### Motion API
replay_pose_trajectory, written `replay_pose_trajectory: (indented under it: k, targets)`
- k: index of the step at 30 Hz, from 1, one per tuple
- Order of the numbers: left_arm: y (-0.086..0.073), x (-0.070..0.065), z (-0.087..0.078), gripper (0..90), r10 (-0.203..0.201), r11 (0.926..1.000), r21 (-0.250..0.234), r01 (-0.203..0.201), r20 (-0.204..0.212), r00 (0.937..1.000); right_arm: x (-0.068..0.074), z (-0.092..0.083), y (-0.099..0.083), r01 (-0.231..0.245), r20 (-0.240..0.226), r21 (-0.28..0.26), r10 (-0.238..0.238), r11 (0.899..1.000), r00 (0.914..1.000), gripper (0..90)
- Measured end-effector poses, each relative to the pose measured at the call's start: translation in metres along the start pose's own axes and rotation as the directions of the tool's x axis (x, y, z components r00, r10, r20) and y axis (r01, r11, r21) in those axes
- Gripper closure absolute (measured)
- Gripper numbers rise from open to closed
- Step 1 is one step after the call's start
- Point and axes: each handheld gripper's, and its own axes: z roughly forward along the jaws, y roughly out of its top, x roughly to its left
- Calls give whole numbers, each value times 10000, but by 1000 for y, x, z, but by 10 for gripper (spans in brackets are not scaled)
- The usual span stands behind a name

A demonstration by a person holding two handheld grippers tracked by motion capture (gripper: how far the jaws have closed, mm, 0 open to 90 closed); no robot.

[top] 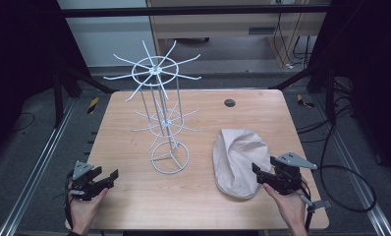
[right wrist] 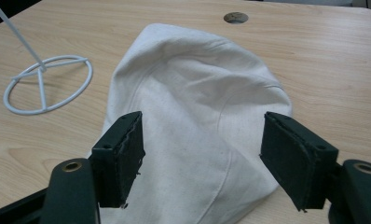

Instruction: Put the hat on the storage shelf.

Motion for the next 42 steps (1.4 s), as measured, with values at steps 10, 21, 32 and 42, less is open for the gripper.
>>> replay_pose_trajectory:
  k: [10, 21, 32, 42]
  targets:
    - [1, 3, -1, 308, 24, 10000, 51, -23, -219, 9998, 18, 7, 23, 580, -66, 197, -579, 9981, 9983, 309]
    - [1, 5, -1, 305, -35, 9999, 107, 38, -274, 9996, 30, 18, 43, 489, -136, 242, -486, 9985, 9987, 329]
    - [1, 5, 2, 311, 117, 9992, 377, -106, -296, 9995, 45, 35, 51, 708, -251, 568, -694, 9959, 9973, 349]
    - [2, 3, 5, 319, 210, 9990, 391, -200, -249, 9995, 57, 54, 53, 725, -314, 865, -700, 9936, 9971, 354]
